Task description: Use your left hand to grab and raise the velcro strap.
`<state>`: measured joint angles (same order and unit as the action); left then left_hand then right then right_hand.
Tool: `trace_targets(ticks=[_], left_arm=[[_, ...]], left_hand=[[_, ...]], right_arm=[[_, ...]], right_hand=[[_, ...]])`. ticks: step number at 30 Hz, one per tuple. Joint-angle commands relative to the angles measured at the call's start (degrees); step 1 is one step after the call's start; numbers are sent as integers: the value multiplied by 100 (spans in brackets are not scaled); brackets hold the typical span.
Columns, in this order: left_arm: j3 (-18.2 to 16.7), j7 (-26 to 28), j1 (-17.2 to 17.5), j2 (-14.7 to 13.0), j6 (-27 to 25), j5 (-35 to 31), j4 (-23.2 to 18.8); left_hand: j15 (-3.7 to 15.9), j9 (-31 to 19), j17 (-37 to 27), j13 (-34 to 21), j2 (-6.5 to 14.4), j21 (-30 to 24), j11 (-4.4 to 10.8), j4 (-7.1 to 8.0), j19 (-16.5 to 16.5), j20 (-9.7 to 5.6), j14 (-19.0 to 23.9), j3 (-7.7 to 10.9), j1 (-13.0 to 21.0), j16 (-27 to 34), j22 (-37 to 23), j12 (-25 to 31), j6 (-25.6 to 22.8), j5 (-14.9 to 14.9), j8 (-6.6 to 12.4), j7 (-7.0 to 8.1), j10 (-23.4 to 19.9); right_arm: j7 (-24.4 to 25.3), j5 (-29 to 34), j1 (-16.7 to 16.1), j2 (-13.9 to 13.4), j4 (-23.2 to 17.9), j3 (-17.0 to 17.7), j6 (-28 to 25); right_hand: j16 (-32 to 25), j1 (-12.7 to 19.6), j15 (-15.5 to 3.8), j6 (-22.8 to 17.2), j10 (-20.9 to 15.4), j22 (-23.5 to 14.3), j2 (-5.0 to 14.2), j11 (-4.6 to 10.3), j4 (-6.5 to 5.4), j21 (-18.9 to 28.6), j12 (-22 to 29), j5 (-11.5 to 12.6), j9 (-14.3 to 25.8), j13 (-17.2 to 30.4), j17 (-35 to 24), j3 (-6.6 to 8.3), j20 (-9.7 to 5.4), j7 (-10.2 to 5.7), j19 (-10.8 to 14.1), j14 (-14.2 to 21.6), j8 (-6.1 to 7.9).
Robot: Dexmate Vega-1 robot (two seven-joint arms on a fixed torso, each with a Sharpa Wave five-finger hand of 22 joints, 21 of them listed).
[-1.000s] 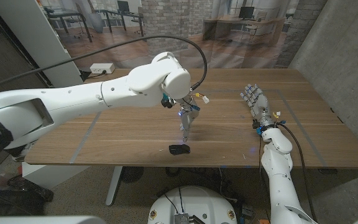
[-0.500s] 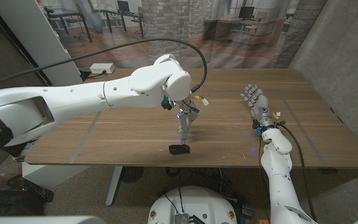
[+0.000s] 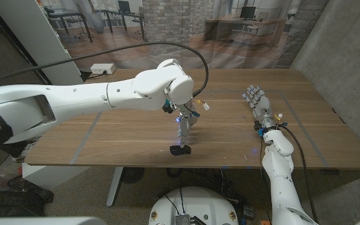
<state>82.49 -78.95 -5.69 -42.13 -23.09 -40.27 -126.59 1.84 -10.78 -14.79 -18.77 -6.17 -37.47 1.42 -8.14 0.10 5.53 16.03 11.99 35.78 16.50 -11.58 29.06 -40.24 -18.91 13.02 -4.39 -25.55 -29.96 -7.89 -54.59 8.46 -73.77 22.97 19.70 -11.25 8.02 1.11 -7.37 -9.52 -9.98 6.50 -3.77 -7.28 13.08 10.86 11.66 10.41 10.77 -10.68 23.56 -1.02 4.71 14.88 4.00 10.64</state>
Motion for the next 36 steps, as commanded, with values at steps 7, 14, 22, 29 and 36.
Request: trace_targets(ticks=[7,14,22,29,36], left_arm=[[318,0,-124,43,-94,5,64],[345,0,-56,9,-67,-83,50],[531,0,-137,12,-142,-334,-28],[763,0,-198,64,-161,-464,-30],[943,0,-276,77,-251,-642,-58]], left_hand=[[-8,-12,-23,-17,51,-46,18,45,56,6,64,-8,67,-34,-32,73,-117,-38,-11,-10,-16],[-8,-12,-24,-23,53,-47,15,42,57,6,66,-11,86,-40,-34,83,-128,-34,-27,3,-8],[-2,-13,-27,-30,60,-50,7,43,63,-8,71,-15,104,-44,-35,92,-139,-30,-46,-7,7],[-5,-13,-32,-35,68,-55,2,50,74,-19,76,-20,109,-46,-37,107,-167,-26,-54,-11,1],[13,-14,-42,-43,97,-56,2,63,73,-15,92,-21,118,-44,-38,129,-218,-23,-62,-16,-11]], right_arm=[[-27,-39,-38,-14,-32,1,1],[-34,-55,-67,-13,-60,8,-1],[-33,-75,-100,0,-56,18,14],[-53,-110,-136,3,-61,36,22],[-73,-127,-167,2,-71,42,13]], right_hand=[[16,-24,4,-72,-68,-25,-14,-1,8,-34,37,23,11,23,-11,-21,-17,1,64,49,36],[16,-28,7,-72,-65,-25,-15,-2,9,-39,35,24,11,23,-12,-23,-15,-7,63,51,36],[15,-31,7,-78,-77,-25,-16,-4,11,-43,40,25,12,23,-11,-24,-17,-2,66,56,38],[13,-35,5,-80,-81,-25,-17,-4,13,-48,41,27,11,23,-11,-26,-16,-1,68,64,38],[13,-40,8,-88,-87,-25,-16,-4,14,-52,42,28,12,23,-11,-28,-17,0,71,67,40]])
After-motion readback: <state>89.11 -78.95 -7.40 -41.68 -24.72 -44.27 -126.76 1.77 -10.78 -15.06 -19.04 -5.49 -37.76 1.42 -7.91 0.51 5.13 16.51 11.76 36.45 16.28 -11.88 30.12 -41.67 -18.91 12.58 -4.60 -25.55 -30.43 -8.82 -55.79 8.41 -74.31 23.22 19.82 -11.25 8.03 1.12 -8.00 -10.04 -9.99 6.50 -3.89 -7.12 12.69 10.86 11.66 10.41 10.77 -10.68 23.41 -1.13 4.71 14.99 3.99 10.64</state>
